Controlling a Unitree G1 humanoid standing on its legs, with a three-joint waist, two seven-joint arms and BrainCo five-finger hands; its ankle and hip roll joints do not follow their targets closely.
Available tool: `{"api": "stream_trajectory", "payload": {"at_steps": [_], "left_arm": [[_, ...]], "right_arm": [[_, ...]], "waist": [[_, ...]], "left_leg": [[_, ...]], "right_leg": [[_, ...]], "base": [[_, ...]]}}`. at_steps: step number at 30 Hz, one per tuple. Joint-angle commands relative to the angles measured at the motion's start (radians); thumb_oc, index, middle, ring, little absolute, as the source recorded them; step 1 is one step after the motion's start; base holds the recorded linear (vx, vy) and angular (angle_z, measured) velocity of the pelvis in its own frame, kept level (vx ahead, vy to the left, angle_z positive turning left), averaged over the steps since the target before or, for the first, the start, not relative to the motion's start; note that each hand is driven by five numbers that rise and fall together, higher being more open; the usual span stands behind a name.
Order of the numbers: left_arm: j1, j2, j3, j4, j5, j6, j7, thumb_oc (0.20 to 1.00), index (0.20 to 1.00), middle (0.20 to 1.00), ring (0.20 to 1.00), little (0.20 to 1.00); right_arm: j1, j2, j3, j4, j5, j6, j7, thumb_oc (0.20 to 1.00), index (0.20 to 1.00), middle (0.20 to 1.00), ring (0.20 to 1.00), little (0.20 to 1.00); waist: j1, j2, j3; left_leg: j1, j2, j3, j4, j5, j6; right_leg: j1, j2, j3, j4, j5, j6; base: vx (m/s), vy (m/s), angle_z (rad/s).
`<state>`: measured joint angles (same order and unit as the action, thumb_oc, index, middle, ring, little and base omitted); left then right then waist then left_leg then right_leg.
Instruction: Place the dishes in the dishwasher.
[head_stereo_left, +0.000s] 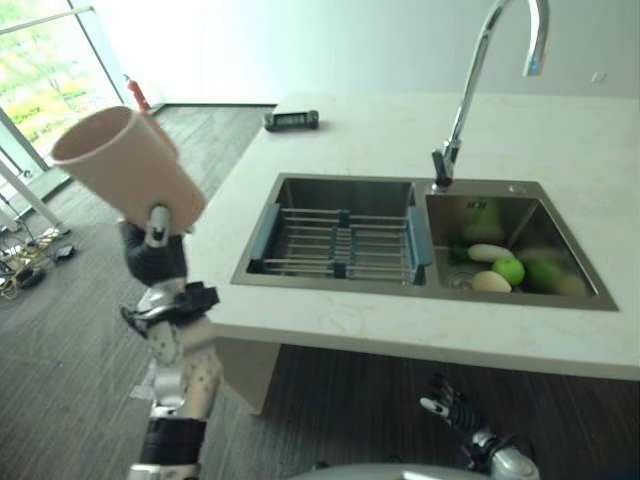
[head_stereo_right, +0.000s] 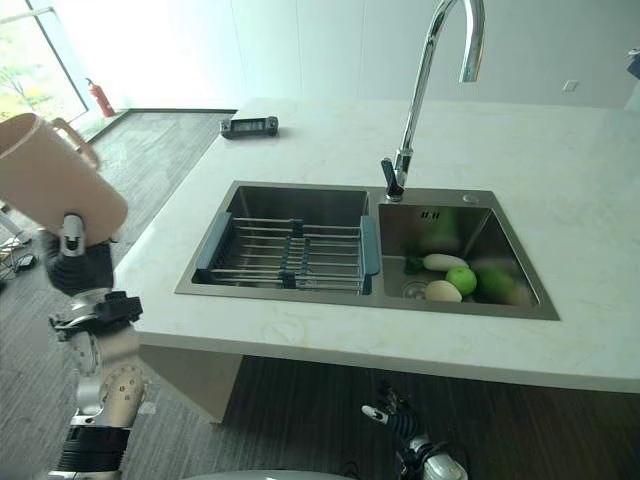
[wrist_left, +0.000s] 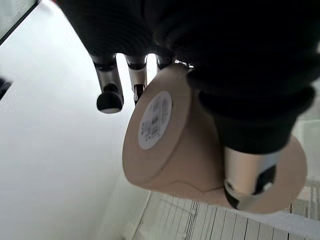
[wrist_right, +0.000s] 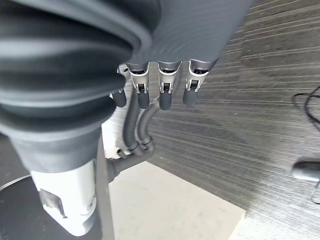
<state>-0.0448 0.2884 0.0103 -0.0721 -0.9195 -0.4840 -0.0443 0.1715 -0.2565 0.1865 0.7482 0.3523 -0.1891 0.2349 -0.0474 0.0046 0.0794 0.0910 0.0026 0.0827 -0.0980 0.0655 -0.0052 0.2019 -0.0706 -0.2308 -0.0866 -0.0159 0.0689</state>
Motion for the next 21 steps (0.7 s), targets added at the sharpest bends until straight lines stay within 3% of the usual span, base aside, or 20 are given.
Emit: {"api": "stream_trajectory", "payload": {"at_steps": [1,12,13,14,15,16,18,19,20,21], "left_arm": [[-0.089,0.040,0.049,-0.009,-0.088,0.023,-0.149,0.200,0.200,0.200,0.200,0.200],[-0.024,0.053,0.089,-0.025,-0.106,0.026,-0.205,0.200,0.200,0.200,0.200,0.200],[-0.021,0.056,0.095,-0.029,-0.056,-0.016,-0.160,0.200,0.200,0.200,0.200,0.200],[-0.002,0.064,0.130,-0.038,0.041,-0.107,-0.049,0.200,0.200,0.200,0.200,0.200],[0.014,0.073,0.159,-0.043,0.108,-0.130,0.011,0.200,0.200,0.200,0.200,0.200],[0.033,0.092,0.210,-0.048,0.220,-0.147,0.083,0.200,0.200,0.200,0.200,0.200],[0.038,0.095,0.235,-0.048,0.255,-0.152,0.091,0.200,0.200,0.200,0.200,0.200],[0.036,0.095,0.252,-0.055,0.289,-0.148,0.101,0.200,0.200,0.200,0.200,0.200],[0.035,0.095,0.253,-0.055,0.296,-0.148,0.103,0.200,0.200,0.200,0.200,0.200],[0.035,0.097,0.254,-0.059,0.329,-0.148,0.115,0.200,0.200,0.200,0.200,0.200]], "right_arm": [[-0.051,-0.001,0.005,-0.016,-0.010,-0.038,0.021,1.000,1.000,1.000,1.000,1.000],[-0.075,-0.019,0.020,-0.015,-0.026,-0.033,0.042,1.000,1.000,1.000,1.000,1.000],[-0.082,-0.024,0.024,-0.015,-0.026,-0.033,0.043,1.000,1.000,1.000,1.000,1.000],[-0.096,-0.033,0.029,-0.003,-0.028,-0.039,0.039,1.000,1.000,1.000,1.000,1.000],[-0.100,-0.034,0.026,0.006,-0.032,-0.041,0.037,1.000,1.000,1.000,1.000,1.000],[-0.099,-0.036,0.006,0.002,-0.027,-0.043,0.025,1.000,1.000,1.000,1.000,1.000],[-0.098,-0.038,-0.008,0.006,-0.032,-0.049,0.011,1.000,1.000,1.000,1.000,1.000],[-0.095,-0.047,-0.025,0.009,-0.023,-0.051,0.009,1.000,1.000,1.000,1.000,1.000],[-0.096,-0.048,-0.026,0.010,-0.023,-0.051,0.010,1.000,1.000,1.000,1.000,1.000],[-0.097,-0.050,-0.032,0.016,-0.017,-0.057,0.012,1.000,1.000,1.000,1.000,1.000]], "waist": [[-0.001,0.011,0.028],[0.042,0.018,0.032],[0.049,0.019,0.036],[0.069,0.021,0.047],[0.076,0.021,0.055],[0.094,0.022,0.081],[0.101,0.022,0.100],[0.103,0.001,0.110],[0.103,0.001,0.108],[0.107,-0.013,0.108]], "left_leg": [[0.074,0.067,-0.002,0.011,-0.104,-0.066],[0.055,0.103,-0.024,0.011,-0.080,-0.095],[0.050,0.111,-0.038,0.015,-0.075,-0.101],[0.030,0.119,-0.075,0.039,-0.063,-0.113],[0.005,0.131,-0.083,0.051,-0.048,-0.122],[-0.066,0.170,-0.059,0.061,0.031,-0.152],[-0.110,0.175,-0.022,0.113,0.063,-0.163],[-0.116,0.130,0.045,0.222,-0.025,-0.135],[-0.121,0.128,0.047,0.228,-0.028,-0.132],[-0.116,0.100,0.067,0.275,-0.082,-0.112]], "right_leg": [[-0.036,-0.058,0.001,0.118,-0.071,0.081],[-0.022,-0.024,-0.027,0.099,-0.090,0.050],[-0.024,-0.011,-0.020,0.101,-0.098,0.039],[-0.026,0.018,0.003,0.116,-0.118,0.013],[-0.024,0.032,0.009,0.127,-0.129,0.003],[-0.012,0.045,-0.015,0.124,-0.129,-0.002],[-0.007,0.041,-0.056,0.108,-0.120,0.002],[-0.015,0.013,-0.129,0.096,-0.102,0.002],[-0.018,0.011,-0.132,0.095,-0.098,0.002],[-0.024,-0.004,-0.152,0.093,-0.090,0.001]], "base": [[-0.05,-0.016,-0.02],[-0.09,-0.091,0.14],[-0.20,-0.238,0.38],[-0.21,-0.284,0.74],[-0.28,-0.347,1.00],[-0.23,-0.259,1.23],[-0.32,-0.218,1.39],[-0.32,-0.152,1.61],[-0.34,-0.154,1.42],[-0.17,-0.062,0.86]]}}
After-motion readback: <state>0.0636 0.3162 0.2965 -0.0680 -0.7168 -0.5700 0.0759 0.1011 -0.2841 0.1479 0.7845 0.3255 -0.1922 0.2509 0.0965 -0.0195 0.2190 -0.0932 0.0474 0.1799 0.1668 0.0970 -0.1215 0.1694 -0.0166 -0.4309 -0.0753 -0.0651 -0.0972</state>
